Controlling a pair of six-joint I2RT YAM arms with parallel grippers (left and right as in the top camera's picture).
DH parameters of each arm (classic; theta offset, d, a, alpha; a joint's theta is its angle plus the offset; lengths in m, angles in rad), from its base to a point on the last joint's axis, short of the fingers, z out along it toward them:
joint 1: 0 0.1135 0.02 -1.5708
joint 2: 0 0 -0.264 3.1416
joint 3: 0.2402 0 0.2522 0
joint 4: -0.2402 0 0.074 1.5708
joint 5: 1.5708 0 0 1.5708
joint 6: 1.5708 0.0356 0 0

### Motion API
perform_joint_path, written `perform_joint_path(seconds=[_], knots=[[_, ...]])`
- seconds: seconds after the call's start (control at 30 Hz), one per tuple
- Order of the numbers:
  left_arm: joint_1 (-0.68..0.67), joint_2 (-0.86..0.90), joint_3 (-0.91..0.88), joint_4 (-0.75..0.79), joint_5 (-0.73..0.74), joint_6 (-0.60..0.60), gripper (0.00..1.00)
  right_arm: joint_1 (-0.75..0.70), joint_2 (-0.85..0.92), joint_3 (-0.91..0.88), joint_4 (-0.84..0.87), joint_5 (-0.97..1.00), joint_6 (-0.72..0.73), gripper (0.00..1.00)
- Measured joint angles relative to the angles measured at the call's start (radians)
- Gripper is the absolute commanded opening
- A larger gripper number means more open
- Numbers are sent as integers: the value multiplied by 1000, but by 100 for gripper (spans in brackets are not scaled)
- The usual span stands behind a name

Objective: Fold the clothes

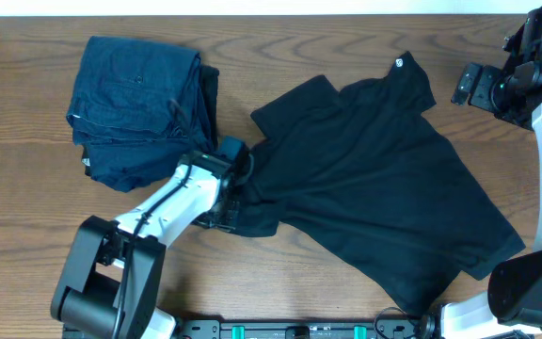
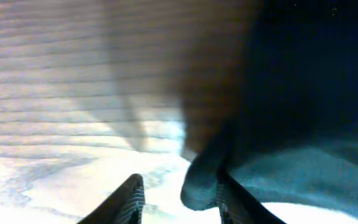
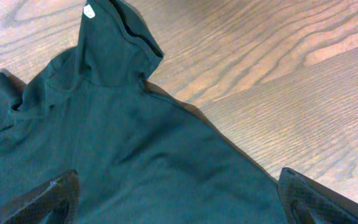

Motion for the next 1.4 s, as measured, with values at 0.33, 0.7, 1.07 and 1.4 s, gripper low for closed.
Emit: perform_joint_path(seconds=[0.33,0.7,1.07,1.4], knots=[[67,1,41,-82,-1,-3,56,0,0,0,0,0,0,99],[67,-30,82,-104,43,-13,6,0,0,0,0,0,0,99],[38,-30,82,-68,391,-18,6,0,0,0,0,0,0,99],[19,-30,57,28,349,-18,6,0,0,0,0,0,0,99]])
